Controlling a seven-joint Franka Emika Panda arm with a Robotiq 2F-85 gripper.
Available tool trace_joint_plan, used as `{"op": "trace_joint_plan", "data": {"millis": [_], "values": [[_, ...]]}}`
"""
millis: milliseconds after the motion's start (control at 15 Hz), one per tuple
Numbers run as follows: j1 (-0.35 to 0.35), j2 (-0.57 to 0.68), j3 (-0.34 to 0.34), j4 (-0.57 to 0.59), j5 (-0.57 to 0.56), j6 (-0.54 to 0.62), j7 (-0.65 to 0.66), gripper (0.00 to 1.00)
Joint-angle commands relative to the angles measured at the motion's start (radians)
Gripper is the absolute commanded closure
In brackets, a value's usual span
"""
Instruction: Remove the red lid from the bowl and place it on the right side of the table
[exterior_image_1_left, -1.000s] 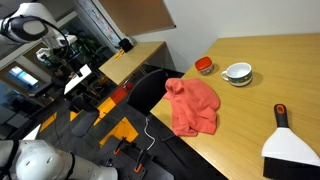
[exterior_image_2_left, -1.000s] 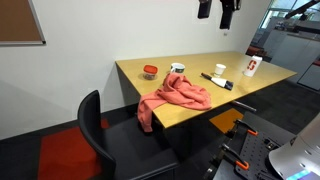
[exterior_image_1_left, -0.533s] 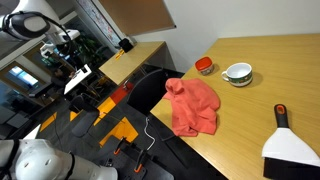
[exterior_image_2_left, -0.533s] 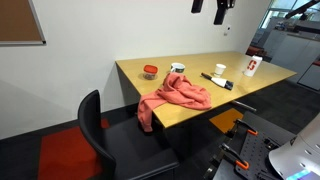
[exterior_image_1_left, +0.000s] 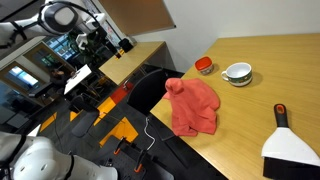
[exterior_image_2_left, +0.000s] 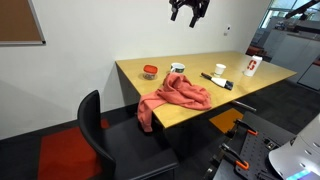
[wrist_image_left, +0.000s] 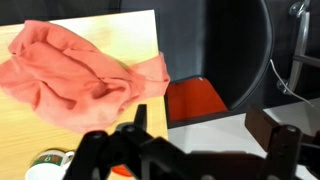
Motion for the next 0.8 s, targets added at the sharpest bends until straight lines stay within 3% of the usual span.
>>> {"op": "trace_joint_plan", "data": {"millis": [0,67,400,733], "values": [[-0.005,0.097,-0.01,0.064,-0.078,0.076,0.046,0.0],[0.003,0.061,-0.02,0.023,-0.042,0.059,0.007,0.0],[0.005,0.098,-0.024,0.053,-0.063,0.074,0.019,0.0],[-0.02,0.242,-0.058,0.118,-0.164,0.308,0.212,0.0]]}}
